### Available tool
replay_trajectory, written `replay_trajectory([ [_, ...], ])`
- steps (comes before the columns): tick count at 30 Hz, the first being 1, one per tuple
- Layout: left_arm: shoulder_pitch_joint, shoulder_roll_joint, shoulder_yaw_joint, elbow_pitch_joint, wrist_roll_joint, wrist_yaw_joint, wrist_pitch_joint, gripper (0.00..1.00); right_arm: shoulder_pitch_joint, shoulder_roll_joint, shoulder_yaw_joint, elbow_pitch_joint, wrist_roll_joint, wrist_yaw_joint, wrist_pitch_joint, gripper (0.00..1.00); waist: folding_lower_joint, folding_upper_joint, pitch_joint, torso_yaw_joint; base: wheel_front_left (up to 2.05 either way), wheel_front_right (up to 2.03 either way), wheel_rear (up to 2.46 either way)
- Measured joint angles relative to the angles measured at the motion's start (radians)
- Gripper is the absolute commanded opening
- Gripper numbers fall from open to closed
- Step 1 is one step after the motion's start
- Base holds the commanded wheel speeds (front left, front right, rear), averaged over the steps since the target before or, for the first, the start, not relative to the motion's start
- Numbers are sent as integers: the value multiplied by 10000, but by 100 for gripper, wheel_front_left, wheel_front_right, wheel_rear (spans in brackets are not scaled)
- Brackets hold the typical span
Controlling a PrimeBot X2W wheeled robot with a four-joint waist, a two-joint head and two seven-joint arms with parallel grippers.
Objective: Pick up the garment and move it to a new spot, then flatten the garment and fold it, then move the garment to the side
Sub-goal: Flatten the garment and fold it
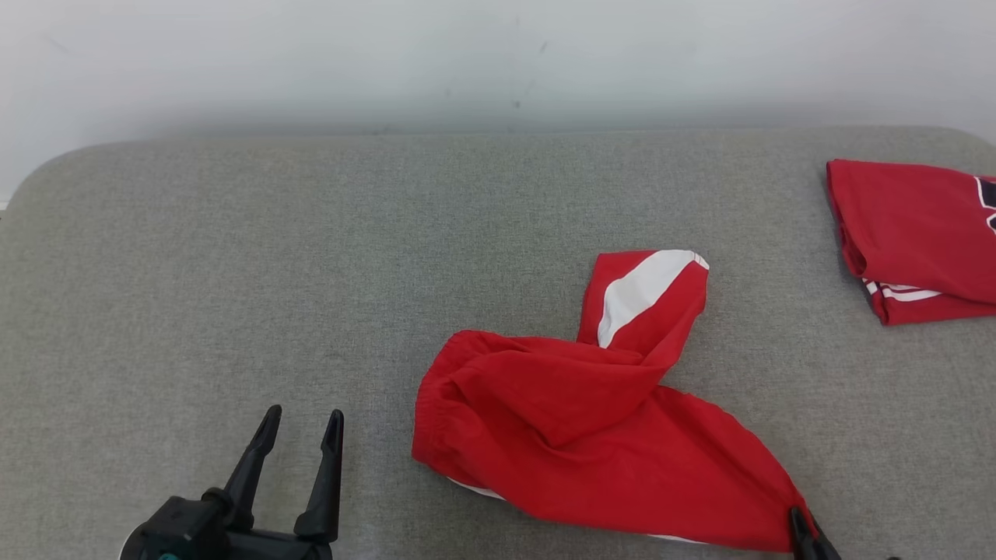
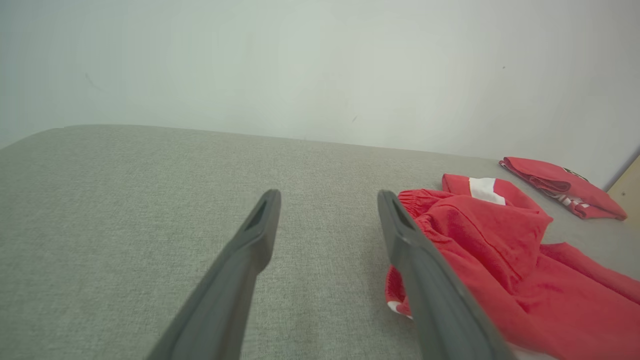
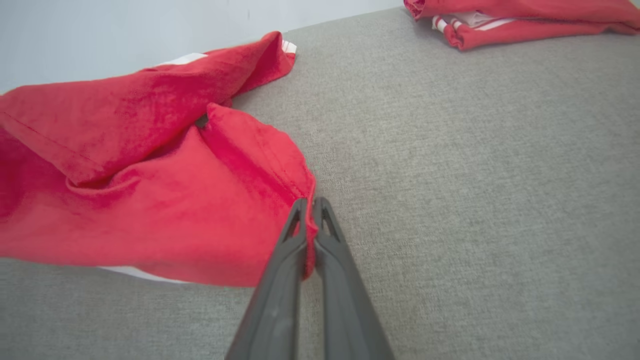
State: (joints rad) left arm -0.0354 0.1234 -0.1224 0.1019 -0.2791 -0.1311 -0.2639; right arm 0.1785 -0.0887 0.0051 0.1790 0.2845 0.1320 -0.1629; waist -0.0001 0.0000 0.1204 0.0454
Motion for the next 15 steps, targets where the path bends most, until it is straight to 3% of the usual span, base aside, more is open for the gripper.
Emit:
replay_trajectory([
  [8,-47,-73,-107,109,-42,0,0,100,-864,-217,184,-690,-148,0,702,0,0,0,3,211,0,0,0],
  [15,-221,-111,-322,161,-79,0,0,100,-3087,-642,316,815,-215,0,924,0,0,0,90,700,0,0,0],
])
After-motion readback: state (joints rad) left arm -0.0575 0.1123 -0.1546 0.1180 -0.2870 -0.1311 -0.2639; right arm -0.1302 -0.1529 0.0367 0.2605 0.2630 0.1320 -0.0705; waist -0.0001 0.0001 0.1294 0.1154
